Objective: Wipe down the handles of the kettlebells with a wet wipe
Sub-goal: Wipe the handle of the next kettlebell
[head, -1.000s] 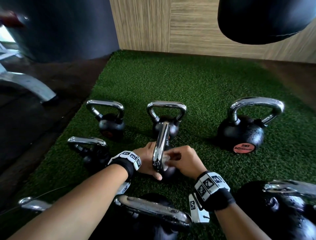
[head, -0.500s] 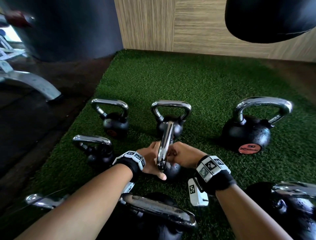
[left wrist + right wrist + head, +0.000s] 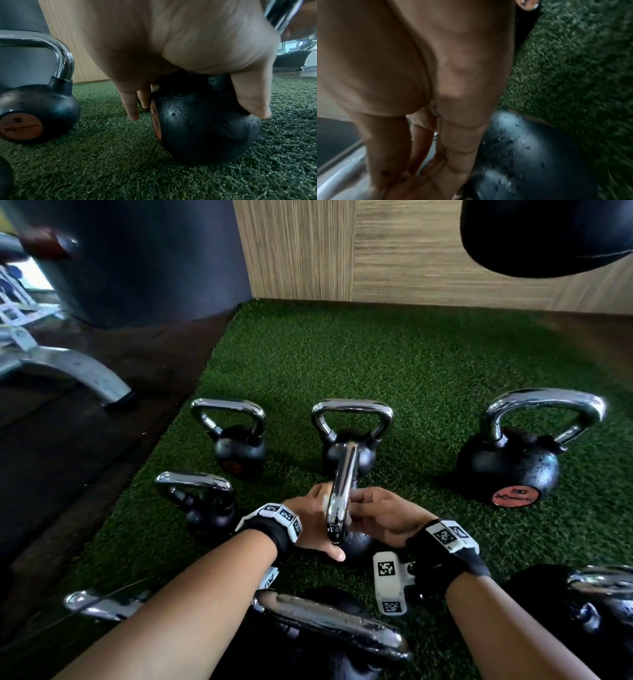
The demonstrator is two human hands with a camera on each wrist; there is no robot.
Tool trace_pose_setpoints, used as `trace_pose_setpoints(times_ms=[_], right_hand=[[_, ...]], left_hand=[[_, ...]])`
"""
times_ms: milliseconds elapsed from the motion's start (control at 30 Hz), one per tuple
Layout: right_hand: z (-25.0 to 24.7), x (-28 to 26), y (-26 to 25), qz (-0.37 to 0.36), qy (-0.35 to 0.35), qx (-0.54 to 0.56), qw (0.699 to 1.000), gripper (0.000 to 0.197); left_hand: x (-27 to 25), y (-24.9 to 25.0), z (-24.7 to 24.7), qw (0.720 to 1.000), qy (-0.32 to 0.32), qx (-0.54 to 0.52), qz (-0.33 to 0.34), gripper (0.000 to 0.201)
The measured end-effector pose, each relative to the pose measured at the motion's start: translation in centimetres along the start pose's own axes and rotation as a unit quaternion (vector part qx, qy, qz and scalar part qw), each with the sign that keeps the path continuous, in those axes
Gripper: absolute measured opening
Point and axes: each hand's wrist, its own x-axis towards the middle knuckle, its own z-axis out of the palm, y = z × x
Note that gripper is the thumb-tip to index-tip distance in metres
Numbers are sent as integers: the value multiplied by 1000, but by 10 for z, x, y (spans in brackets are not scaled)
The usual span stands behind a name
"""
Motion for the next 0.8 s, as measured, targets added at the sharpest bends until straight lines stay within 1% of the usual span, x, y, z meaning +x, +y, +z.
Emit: trace_pose_setpoints(times_ms=[67, 167, 200, 300, 333, 433, 500, 533, 600, 667, 733, 800], right_hand=[[-1, 0, 5, 0, -8, 20, 1000, 24], [-3, 0, 8, 0, -6, 24, 1000, 24], [-3, 2, 7, -2, 2, 35, 999, 25], [-3, 8, 3, -14, 47, 84, 995, 31], [-1, 10, 2, -18, 57, 99, 993, 32], [4, 12, 11, -33, 72, 125, 989, 35], [6, 12, 18, -44, 77, 144, 986, 39], [6, 12, 20, -50, 80, 153, 984, 40], [7, 13, 18, -63, 99, 169, 979, 35], [8, 17, 15, -77, 131, 182, 971, 30], [11, 19, 16, -95, 155, 188, 965, 33], [14, 20, 20, -124, 170, 190, 959, 36]], left_hand=[[-1, 1, 0, 1000, 5, -16, -1, 85], [-3, 0, -2, 1000, 13, -10, 8, 76], [-3, 0, -2, 1000, 17, -7, 13, 77], [-3, 0, -1, 999, 25, -30, 0, 102], [-3, -1, 0, 999, 22, -35, -7, 107], [1, -2, 4, 999, 19, -41, -16, 109], [2, -3, 6, 998, 39, -51, -2, 107], [2, -4, 6, 997, 51, -58, 4, 109], [3, -7, 7, 994, 71, -82, 15, 115], [4, -8, 8, 991, 72, -112, 1, 115], [5, -7, 7, 995, 43, -88, -18, 112], [7, -6, 10, 999, 30, -28, -8, 115]])
